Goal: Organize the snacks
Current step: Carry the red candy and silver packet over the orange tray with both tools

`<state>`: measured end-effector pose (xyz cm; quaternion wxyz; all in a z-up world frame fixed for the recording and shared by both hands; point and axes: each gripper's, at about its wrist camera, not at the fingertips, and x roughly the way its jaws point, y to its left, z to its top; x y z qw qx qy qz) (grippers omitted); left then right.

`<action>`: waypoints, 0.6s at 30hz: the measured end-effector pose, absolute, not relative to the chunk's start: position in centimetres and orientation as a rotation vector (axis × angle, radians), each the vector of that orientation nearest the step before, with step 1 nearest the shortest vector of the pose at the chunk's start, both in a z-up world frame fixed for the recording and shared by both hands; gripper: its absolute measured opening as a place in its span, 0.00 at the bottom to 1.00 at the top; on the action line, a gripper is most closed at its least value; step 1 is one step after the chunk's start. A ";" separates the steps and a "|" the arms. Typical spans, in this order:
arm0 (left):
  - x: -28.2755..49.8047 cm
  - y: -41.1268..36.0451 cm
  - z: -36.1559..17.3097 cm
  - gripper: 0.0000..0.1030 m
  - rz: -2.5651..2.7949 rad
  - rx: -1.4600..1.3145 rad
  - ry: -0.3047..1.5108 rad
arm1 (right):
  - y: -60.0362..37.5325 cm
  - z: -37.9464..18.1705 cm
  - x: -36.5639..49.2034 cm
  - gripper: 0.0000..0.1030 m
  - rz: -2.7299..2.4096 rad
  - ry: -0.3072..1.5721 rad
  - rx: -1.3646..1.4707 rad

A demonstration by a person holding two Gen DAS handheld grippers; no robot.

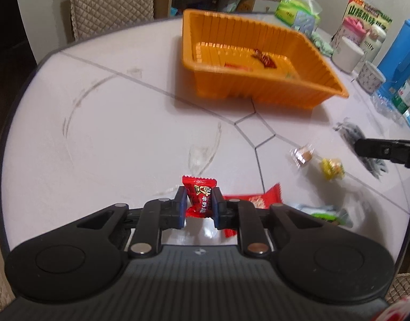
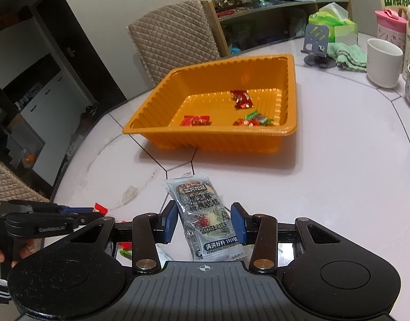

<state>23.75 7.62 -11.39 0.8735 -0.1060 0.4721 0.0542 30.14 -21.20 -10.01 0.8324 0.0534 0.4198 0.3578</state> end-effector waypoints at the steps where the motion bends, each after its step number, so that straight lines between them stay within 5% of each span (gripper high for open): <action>1: 23.8 7.7 -10.9 0.17 0.111 -0.222 0.975 | -21.1 -9.8 30.3 0.42 0.762 0.885 0.114; 18: 32.8 8.6 -4.6 0.17 0.062 -0.169 0.803 | -18.1 -6.5 37.4 0.42 0.805 0.762 0.111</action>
